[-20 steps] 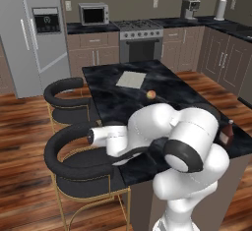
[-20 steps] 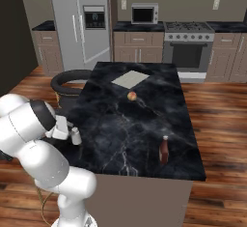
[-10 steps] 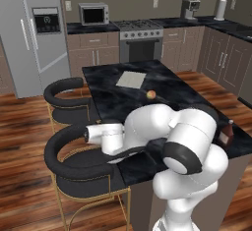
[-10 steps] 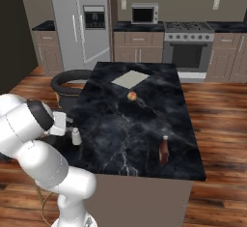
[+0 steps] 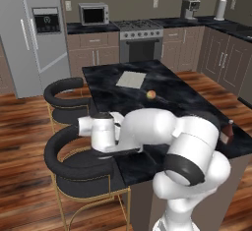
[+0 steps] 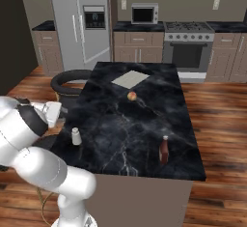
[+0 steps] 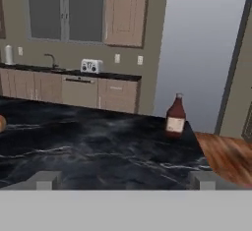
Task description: Move the shaker and ketchup from the cabinet to the dining counter.
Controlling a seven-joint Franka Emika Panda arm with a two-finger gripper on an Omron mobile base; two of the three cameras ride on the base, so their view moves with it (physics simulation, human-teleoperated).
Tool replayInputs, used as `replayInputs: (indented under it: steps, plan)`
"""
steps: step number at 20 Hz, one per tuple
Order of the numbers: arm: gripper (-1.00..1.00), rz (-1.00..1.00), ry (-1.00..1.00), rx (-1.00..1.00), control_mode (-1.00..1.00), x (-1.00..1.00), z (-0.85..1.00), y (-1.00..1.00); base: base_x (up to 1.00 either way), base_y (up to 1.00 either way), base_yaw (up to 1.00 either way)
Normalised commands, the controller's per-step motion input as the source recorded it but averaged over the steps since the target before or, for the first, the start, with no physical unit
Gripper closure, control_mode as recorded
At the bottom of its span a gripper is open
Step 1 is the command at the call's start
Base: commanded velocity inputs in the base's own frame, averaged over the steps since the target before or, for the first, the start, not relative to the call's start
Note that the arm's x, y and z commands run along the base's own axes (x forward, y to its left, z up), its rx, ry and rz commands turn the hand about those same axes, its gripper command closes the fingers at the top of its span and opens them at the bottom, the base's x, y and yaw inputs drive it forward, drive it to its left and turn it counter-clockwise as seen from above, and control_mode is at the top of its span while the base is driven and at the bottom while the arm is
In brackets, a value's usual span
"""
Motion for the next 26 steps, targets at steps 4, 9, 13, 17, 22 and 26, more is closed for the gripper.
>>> replayInputs:
  steps: [4,9,13,17,22,26]
  plan:
    - [-1.0,0.0,-0.25,0.0,-1.0,-0.48,0.72,-0.01,0.0,0.0,0.0]
    - [-1.0,0.0,-0.32,0.0,-1.0,-0.6,0.75,-0.17,0.0,0.0,0.0]
    - [-1.0,0.0,-0.46,0.05,-1.0,-0.61,0.71,-0.21,0.0,0.0,0.0]
    - [-1.0,0.15,-0.47,0.21,-1.0,-0.38,0.9,-0.22,0.0,0.0,0.0]
    - [-1.0,0.35,-0.39,0.31,-1.0,-0.17,0.93,-0.24,0.0,0.0,0.0]
    - [-1.0,0.51,-0.18,0.27,-1.0,-0.24,0.78,-0.25,0.0,0.0,0.0]
